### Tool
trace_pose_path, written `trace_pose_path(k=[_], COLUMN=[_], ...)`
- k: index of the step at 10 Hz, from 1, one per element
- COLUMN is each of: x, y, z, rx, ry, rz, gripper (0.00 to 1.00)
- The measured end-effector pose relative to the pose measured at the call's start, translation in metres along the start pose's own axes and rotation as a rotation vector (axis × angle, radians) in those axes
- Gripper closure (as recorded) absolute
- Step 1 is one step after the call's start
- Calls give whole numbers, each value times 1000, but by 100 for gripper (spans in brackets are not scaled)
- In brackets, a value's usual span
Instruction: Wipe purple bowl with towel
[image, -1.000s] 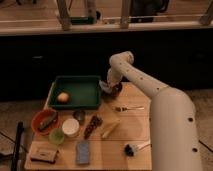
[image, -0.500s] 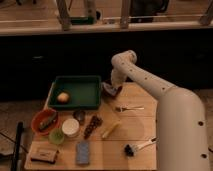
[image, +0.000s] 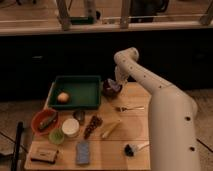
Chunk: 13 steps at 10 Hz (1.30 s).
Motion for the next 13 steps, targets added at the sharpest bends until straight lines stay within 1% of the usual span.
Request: trace_pose_path(k=[2,4,5,6,8,10,12,13], x=[-7,-23,-35,-49,-58,-69,-69,-69], y=[-14,-26,-32,-35,-30,-19,-6,0], z=[6,10,13,14,13,8,3,0], rx=[12,19,21,21,10,-15,-40,-61], ry=[-13,-32,-47,-74,-91,-104,-103,-98], rz=[-6,-32,-55,-87,-124,-158,-169,-173], gripper=[100,100,100,100,100,100,100,100])
